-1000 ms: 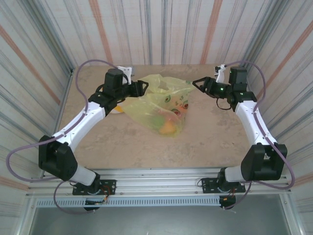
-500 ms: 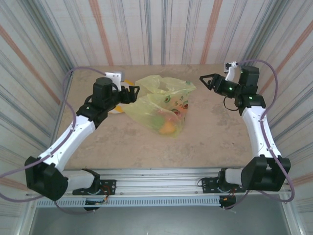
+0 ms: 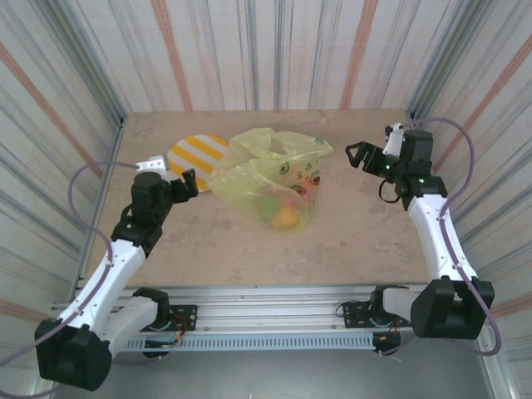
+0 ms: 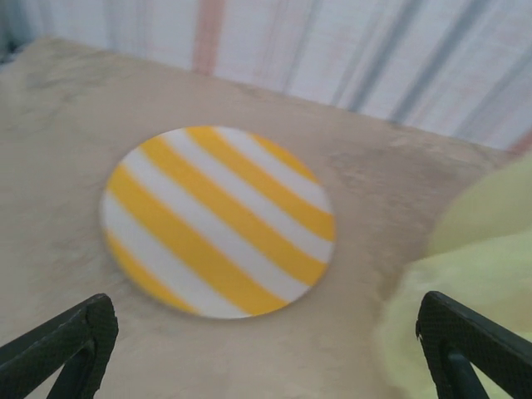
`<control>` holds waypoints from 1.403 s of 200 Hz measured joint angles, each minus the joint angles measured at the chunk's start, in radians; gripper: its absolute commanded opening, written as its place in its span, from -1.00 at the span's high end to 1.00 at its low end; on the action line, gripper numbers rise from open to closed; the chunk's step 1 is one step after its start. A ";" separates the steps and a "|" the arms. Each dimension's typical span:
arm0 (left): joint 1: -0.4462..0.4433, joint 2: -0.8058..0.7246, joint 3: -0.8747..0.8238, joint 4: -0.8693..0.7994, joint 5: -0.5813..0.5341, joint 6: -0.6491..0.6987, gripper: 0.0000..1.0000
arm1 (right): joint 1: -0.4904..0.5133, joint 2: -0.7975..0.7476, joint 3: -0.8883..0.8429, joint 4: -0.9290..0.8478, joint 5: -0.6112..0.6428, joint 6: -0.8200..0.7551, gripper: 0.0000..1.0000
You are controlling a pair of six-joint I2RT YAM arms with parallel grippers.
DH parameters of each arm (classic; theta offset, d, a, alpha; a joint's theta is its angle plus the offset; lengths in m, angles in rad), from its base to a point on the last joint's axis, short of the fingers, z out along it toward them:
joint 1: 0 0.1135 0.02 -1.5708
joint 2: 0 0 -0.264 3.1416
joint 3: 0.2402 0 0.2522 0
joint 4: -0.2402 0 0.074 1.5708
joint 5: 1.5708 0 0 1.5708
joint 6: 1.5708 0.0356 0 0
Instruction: Place the fruits into the plastic bag
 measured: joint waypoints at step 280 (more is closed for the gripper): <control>0.121 0.296 -0.235 0.424 -0.094 0.270 -0.97 | 0.178 0.172 -0.447 0.555 0.665 -0.221 -0.98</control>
